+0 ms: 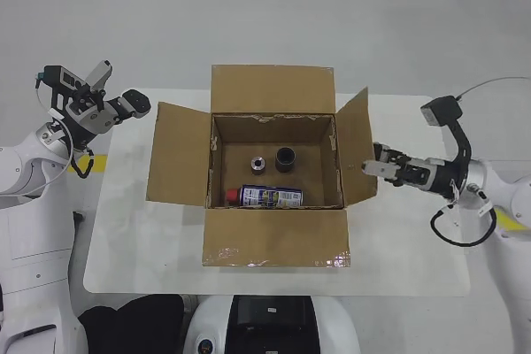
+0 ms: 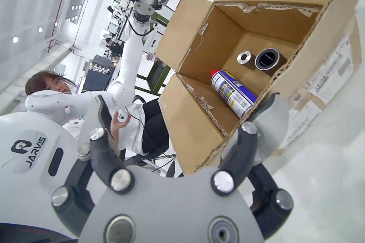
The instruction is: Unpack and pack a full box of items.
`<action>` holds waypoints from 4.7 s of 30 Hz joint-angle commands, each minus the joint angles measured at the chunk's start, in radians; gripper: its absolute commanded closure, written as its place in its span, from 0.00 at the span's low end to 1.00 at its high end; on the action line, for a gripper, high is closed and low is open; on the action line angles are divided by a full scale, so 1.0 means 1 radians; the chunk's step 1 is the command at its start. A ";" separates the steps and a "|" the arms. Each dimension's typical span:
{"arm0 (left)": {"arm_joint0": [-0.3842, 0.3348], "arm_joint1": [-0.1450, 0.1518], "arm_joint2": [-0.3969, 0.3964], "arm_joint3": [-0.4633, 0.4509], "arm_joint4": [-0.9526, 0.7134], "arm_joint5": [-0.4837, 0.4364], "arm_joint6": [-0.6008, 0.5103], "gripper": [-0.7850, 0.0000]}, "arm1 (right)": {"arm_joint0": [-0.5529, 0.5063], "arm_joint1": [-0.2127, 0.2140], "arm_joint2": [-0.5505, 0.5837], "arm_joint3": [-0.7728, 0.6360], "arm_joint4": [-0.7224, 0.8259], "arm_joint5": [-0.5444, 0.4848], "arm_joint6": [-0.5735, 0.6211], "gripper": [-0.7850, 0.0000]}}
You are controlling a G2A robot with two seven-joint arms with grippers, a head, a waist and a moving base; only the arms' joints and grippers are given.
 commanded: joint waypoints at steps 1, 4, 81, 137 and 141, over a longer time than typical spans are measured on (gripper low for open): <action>0.000 0.000 0.000 0.000 0.000 0.000 0.000 0.00 | 0.018 -0.001 -0.024 -0.010 -0.017 0.000 -0.004 0.00; 0.000 0.000 0.000 0.000 0.000 0.000 0.000 0.00 | 0.042 -0.002 -0.062 -0.022 -0.043 0.003 -0.010 0.00; 0.000 0.000 0.000 0.000 0.000 0.000 0.000 0.00 | 0.052 0.021 -0.110 0.117 -0.154 -0.026 -0.059 0.00; 0.065 0.028 0.096 0.051 0.208 -0.132 0.063 0.00 | -0.203 0.077 0.294 0.158 -0.136 -0.020 -0.087 0.00; 0.050 0.024 0.140 0.043 0.181 -0.148 0.051 0.00 | -0.203 0.077 0.294 0.158 -0.136 -0.020 -0.087 0.00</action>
